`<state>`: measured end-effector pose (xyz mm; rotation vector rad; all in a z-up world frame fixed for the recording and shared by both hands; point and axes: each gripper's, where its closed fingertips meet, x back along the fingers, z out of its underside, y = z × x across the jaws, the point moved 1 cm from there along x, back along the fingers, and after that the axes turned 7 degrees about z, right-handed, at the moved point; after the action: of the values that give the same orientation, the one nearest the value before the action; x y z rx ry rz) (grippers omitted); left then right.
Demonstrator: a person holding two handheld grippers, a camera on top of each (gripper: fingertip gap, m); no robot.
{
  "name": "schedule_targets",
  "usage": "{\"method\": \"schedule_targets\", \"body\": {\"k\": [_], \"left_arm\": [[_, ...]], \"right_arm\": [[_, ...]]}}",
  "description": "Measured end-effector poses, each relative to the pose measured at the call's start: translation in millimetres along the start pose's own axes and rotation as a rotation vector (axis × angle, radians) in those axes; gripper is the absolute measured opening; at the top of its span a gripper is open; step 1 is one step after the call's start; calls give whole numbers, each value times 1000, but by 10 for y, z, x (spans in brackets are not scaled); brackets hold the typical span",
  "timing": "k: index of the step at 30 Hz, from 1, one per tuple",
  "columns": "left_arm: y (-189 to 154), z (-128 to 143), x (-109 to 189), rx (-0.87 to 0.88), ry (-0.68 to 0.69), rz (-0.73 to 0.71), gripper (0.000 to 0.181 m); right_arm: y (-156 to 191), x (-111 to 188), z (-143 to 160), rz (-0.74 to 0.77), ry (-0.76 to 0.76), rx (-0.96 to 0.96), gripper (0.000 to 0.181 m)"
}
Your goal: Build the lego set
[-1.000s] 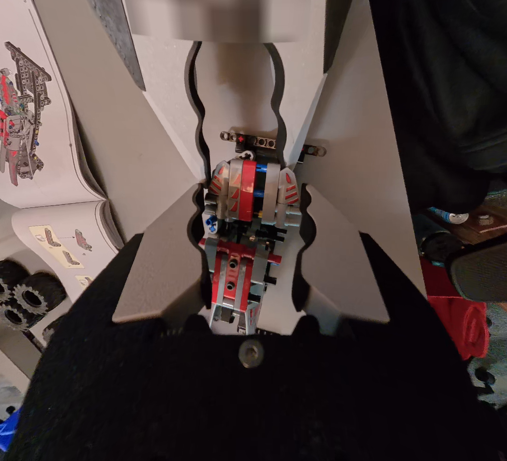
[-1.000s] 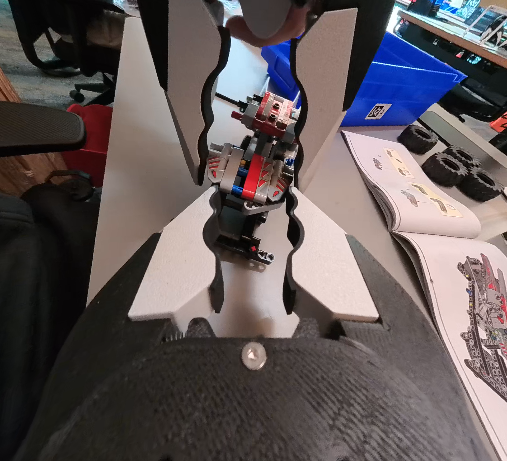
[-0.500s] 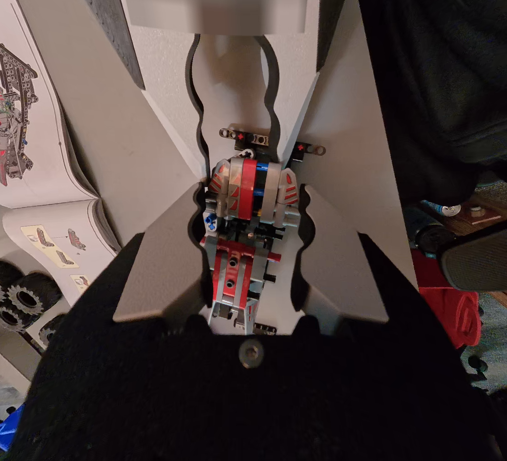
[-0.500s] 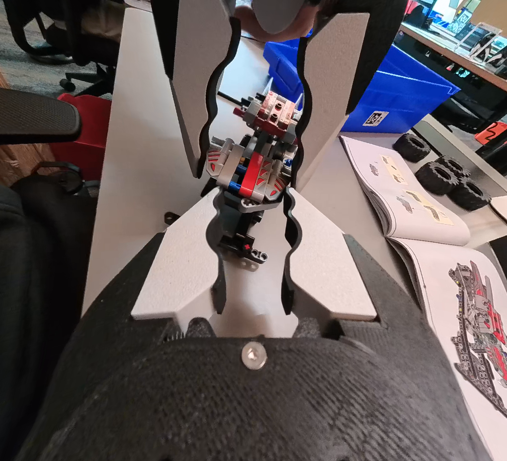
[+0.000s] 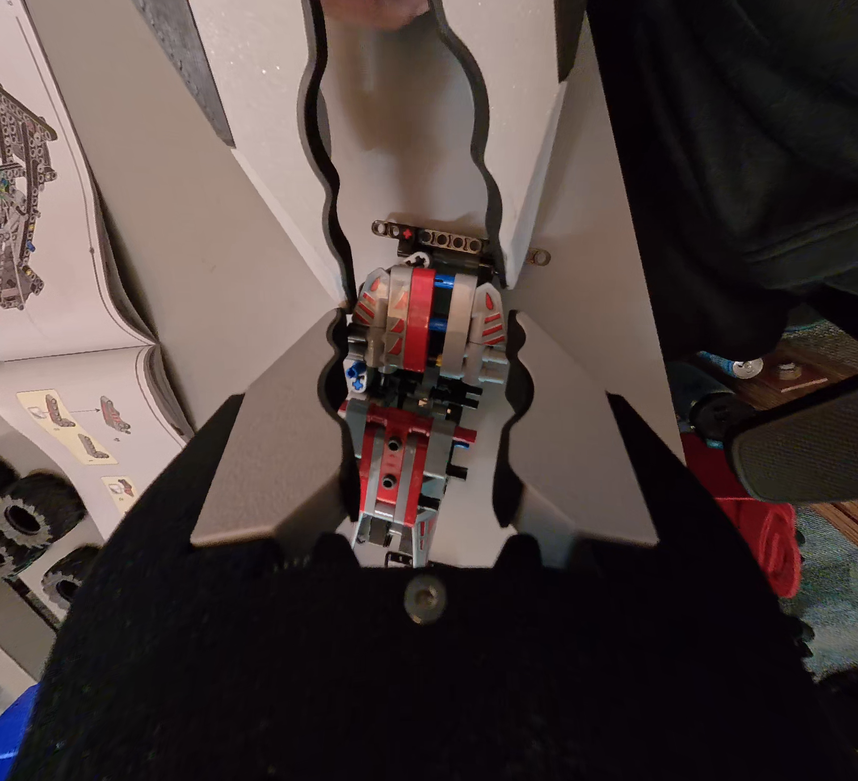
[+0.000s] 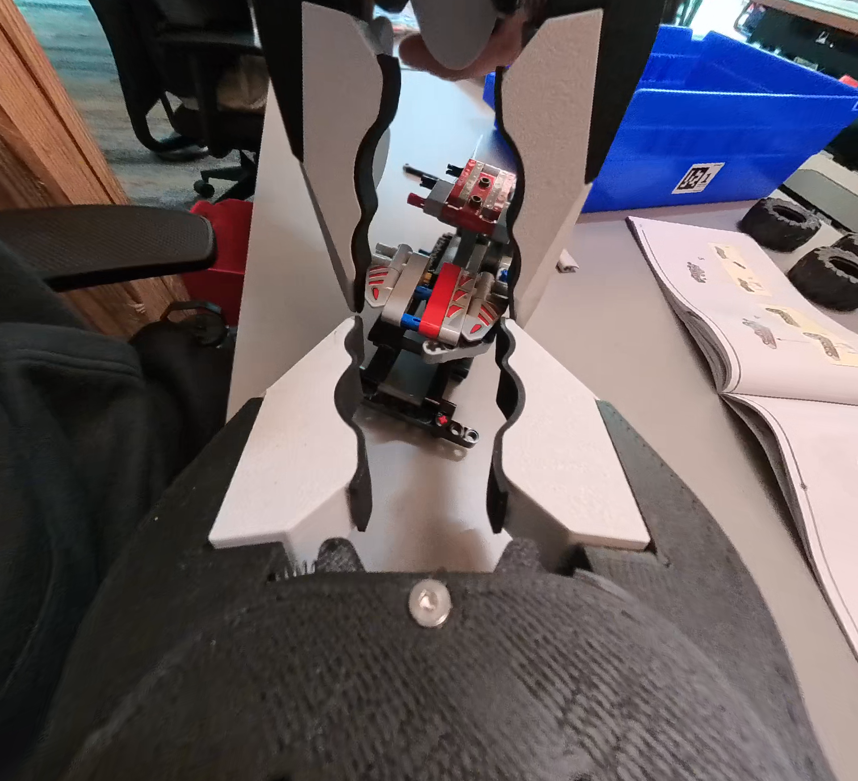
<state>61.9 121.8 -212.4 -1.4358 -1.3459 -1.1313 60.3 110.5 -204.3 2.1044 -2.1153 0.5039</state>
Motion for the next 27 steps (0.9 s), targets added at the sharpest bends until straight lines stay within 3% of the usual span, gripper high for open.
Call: {"method": "schedule_targets", "body": {"k": [3,21,27], "left_arm": [[-5,-5,-2,0,-1,-2,66],[-28,18,7,-29,68,21,65],[-23,2,14,24,33,47,64]], "right_arm": [[-33,3,-2,21,-8,-10,47],[-9,-15,-23,27,35,-16,46],[-29,-46,5,93,70,97,44]]}}
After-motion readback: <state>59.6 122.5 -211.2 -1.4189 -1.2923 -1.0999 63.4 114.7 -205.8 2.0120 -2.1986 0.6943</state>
